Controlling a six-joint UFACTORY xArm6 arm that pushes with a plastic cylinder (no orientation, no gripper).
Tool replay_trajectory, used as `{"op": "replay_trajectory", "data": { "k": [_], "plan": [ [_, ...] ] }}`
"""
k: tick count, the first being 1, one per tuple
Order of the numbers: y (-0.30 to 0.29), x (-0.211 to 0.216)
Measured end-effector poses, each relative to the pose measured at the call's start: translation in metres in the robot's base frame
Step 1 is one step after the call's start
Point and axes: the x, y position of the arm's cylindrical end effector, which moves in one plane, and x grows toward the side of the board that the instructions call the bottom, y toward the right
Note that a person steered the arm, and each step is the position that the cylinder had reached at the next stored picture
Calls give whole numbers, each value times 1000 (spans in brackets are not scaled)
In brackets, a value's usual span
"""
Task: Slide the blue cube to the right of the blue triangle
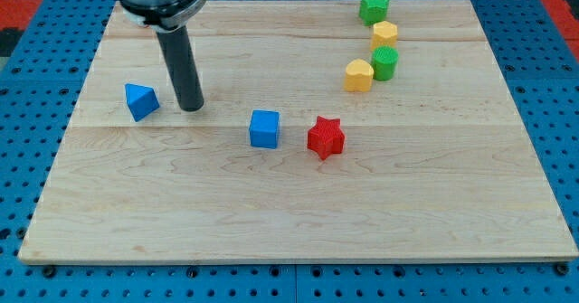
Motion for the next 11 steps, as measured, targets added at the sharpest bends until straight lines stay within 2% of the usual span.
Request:
{"op": "replay_trajectory", "data": {
  "k": [1,2,3,4,5,6,8,9,10,11],
  "plan": [
    [-60,-20],
    [-104,-20],
    [-27,-25],
    [99,-36],
    [183,-4],
    [146,33],
    [91,64],
    [16,32],
    [-13,-3],
    [-15,-4]
  ]
}}
